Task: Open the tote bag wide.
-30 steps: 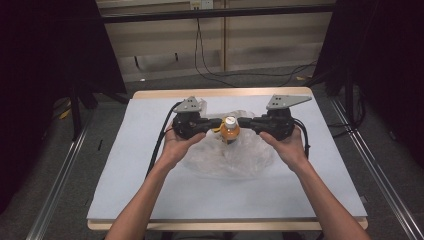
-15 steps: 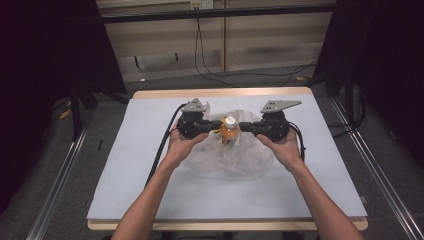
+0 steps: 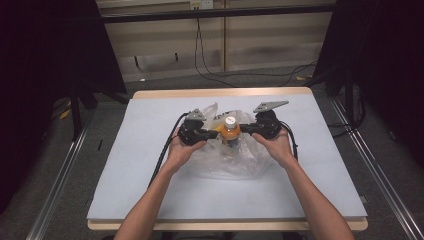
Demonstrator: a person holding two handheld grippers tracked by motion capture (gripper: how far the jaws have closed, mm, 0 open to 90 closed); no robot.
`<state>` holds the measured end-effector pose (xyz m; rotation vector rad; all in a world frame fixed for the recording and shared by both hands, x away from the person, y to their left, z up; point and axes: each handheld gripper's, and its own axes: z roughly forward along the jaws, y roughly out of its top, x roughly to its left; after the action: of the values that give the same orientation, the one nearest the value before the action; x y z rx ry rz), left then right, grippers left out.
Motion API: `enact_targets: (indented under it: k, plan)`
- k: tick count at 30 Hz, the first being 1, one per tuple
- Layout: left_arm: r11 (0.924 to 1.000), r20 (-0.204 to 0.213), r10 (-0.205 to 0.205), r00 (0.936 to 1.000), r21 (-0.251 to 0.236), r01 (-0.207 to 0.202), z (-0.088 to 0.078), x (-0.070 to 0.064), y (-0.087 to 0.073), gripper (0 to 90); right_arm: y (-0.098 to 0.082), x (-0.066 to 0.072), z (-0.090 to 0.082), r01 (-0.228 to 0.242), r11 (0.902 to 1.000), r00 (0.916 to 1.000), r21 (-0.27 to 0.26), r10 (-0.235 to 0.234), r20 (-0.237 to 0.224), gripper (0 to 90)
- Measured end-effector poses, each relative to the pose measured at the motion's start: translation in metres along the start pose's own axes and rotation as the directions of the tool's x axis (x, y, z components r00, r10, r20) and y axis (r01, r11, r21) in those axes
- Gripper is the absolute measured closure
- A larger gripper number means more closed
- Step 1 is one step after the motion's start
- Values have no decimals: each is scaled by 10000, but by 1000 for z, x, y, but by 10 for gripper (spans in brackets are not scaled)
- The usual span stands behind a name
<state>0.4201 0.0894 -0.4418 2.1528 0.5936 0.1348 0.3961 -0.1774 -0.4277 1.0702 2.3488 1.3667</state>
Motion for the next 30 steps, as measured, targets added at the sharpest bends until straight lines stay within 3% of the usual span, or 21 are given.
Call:
enact_targets:
  k: [1,6,8,12,18,21,23,24,26,30]
  plan:
    - [9999,30,-110,9999,-57,110,3,0,-2,900,-2,-3,4,-137,9999,9999,74,137,-18,900]
    - [9966,145,381,9992,729,-391,16,-6,-9,900,-15,-13,22,-387,9979,9992,518,391,-63,900]
    - [9948,196,394,9990,928,-411,17,-7,-12,900,-22,-14,29,-462,9962,9988,744,471,-104,900]
    - [9845,225,545,9983,1654,-575,19,-9,-19,900,-32,-17,38,-483,9931,9984,1069,512,-254,900]
    - [9793,314,461,9984,1960,-514,23,-7,-27,900,-40,-21,39,-416,9848,9991,1685,432,-55,900]
    - [9817,351,339,9988,1863,-398,23,-7,-29,900,-44,-23,38,-361,9832,9993,1789,365,10,900]
    - [9756,273,671,9974,2076,-714,22,-9,-27,900,-45,-23,36,-405,9821,9991,1839,380,172,900]
    - [9748,311,602,9977,2134,-655,21,-12,-27,900,-44,-23,35,-358,9813,9993,1891,324,210,900]
    - [9689,355,856,9957,2301,-915,19,-13,-27,900,-44,-23,32,-86,9791,9996,2032,26,297,900]
    - [9639,448,998,9940,2436,-1078,16,-15,-28,900,-47,-25,24,-174,9778,9989,2090,81,454,900]
